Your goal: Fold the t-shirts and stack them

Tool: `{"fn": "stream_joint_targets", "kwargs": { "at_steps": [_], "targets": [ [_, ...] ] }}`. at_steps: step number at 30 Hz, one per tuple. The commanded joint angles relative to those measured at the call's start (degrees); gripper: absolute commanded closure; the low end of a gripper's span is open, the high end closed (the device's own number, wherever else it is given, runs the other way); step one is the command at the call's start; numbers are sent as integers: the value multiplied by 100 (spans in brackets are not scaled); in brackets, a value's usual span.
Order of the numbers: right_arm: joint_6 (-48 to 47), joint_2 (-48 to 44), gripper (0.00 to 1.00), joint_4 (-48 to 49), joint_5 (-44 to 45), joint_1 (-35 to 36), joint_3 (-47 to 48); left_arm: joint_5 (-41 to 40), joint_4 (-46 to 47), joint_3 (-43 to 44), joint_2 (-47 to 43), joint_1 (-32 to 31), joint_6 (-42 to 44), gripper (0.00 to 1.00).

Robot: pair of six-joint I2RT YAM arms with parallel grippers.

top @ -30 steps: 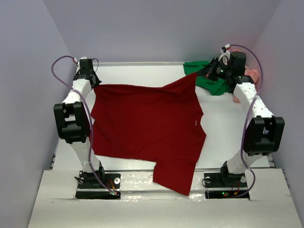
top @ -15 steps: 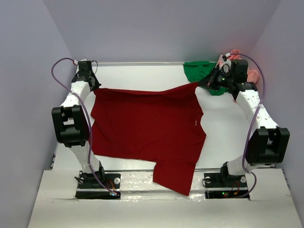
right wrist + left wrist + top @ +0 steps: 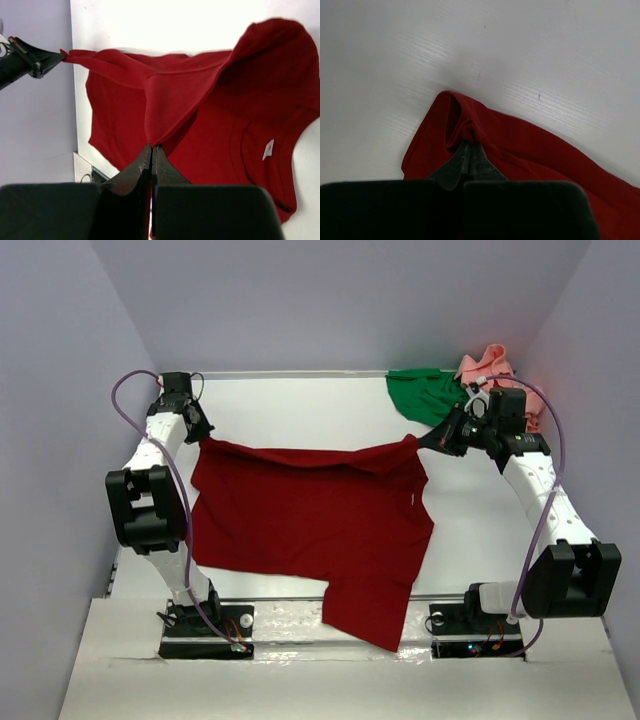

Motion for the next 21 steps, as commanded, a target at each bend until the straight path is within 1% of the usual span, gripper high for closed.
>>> {"fn": "stream_joint_targets", "kwargs": {
  "at_steps": [1,11,14,21],
  "targets": [
    [-84,-331,100,-300,-25,-8,-126,474,-411,18,-518,30,-45,100],
    [-260,-507,100,-802,-25,-8,-345,299,-1236,-52,-984,22,43,100],
    [-277,-516,100,-968,-51,-8,-354,98,-1395,-131,-1010,30,122,100],
    [-391,-490,100,-1355,-148,-8,-390,210,-1650,-307,-905,30,245,100]
  ]
}}
